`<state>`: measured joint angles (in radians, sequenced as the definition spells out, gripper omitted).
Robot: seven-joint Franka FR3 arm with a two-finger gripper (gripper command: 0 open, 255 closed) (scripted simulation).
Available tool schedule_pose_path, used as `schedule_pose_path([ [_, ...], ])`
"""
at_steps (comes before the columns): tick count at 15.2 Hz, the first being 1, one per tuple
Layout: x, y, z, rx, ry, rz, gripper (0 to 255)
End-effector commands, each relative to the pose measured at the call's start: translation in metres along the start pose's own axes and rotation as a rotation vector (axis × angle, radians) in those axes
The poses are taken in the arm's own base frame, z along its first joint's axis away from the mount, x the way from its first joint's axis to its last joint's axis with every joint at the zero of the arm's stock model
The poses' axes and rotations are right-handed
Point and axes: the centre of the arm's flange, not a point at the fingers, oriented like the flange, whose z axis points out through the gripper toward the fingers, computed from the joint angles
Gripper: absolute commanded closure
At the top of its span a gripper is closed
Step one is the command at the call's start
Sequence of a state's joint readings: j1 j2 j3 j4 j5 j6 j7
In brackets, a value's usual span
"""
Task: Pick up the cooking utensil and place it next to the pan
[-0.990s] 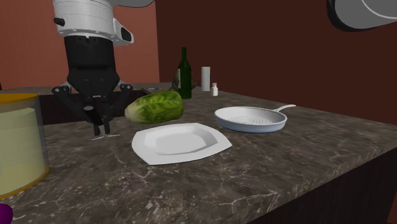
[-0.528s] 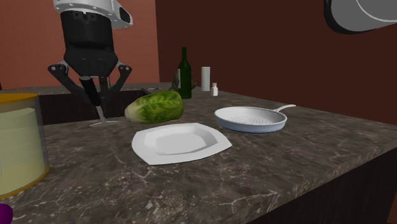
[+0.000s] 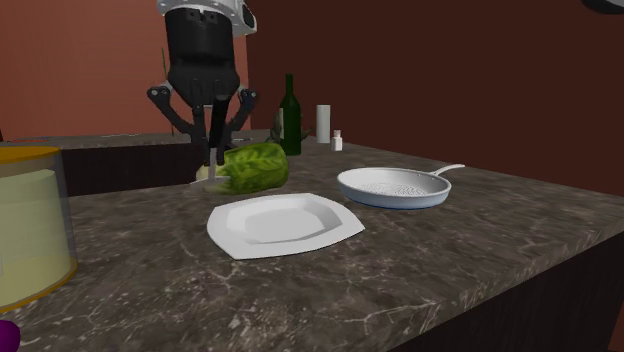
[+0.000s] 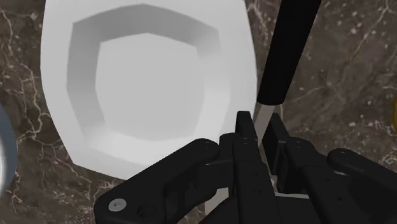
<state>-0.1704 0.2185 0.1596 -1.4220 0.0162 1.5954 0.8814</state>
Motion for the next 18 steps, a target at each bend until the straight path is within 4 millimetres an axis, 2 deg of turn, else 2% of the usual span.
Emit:
schedule_pose_path([
  [1, -0.004, 0.025, 0.002, 0.0, 0.0, 0.0, 255],
  [18, -0.018, 0.249, 0.003, 0.0, 0.0, 0.0, 255],
])
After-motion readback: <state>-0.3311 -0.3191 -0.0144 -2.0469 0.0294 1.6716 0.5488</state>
